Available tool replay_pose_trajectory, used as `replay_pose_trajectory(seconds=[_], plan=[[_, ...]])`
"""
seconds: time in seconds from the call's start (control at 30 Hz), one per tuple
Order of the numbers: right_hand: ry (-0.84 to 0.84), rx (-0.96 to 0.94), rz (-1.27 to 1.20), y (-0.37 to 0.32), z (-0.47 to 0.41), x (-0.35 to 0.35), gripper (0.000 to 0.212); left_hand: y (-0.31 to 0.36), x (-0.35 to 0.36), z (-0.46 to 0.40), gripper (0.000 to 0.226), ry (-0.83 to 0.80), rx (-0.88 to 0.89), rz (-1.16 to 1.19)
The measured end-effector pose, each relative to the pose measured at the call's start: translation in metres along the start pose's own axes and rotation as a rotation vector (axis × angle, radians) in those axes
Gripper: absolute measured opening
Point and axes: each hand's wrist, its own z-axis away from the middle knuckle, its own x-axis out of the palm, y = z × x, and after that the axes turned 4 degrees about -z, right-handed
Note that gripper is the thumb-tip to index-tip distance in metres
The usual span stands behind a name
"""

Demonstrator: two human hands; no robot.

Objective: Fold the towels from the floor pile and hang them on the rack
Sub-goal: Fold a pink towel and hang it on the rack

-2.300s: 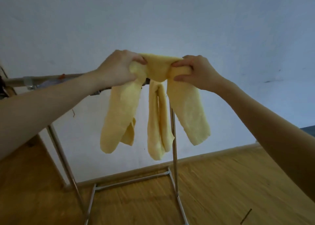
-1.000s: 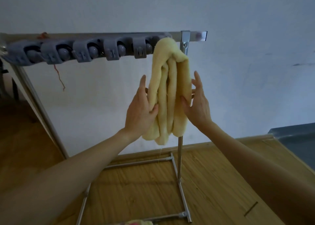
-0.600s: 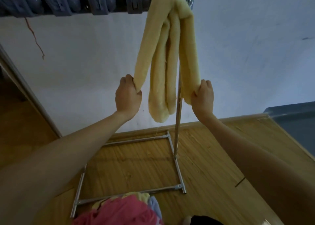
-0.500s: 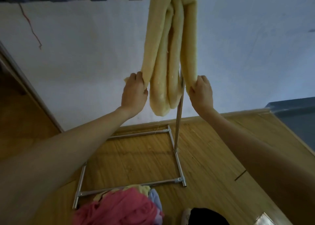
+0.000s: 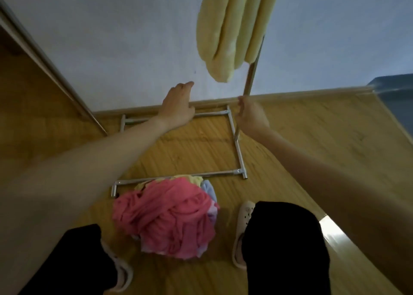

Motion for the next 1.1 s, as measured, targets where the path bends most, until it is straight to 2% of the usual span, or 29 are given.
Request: replay_pose_trajectory(seconds=[0.2,0.3,0.37,0.43,0.53,0.63,0.73,0.83,0.97,1.03,1.1], plan=[[-0.609,0.047,0.142,0.025,0.085,0.125,0.033,-0.101,0.075,0.091,0.056,-0.248,-0.247,-0.037],[-0.832,0.043,0.155,0.038,0.124,0.181,0.025,-0.144,0.111,0.143,0.049,-0.375,-0.328,-0.053],[-0.907,0.034,0.158,0.042,0.142,0.206,0.034,-0.168,0.132,0.169,0.055,-0.425,-0.329,-0.058],[-0.934,0.017,0.164,0.040,0.150,0.225,0.052,-0.188,0.153,0.187,0.052,-0.483,-0.359,-0.046],[-0.914,-0.045,0.224,0.033,0.149,0.251,0.062,-0.210,0.180,0.202,0.035,-0.544,-0.407,-0.026],[-0.868,-0.087,0.260,0.029,0.144,0.276,0.074,-0.224,0.206,0.208,0.044,-0.576,-0.427,-0.012],[-0.858,-0.124,0.275,0.032,0.140,0.299,0.080,-0.235,0.226,0.208,0.057,-0.535,-0.440,0.009],[-0.845,-0.153,0.301,0.035,0.139,0.313,0.076,-0.242,0.240,0.204,0.056,-0.546,-0.459,-0.027],[-0.808,-0.187,0.332,0.033,0.137,0.318,0.057,-0.243,0.244,0.202,0.025,-0.491,-0.404,-0.121],[-0.808,-0.167,0.341,0.030,0.136,0.315,0.047,-0.240,0.237,0.205,0.015,-0.425,-0.357,-0.053],[-0.806,-0.167,0.337,0.028,0.135,0.309,0.040,-0.235,0.223,0.209,0.015,-0.373,-0.336,0.067]])
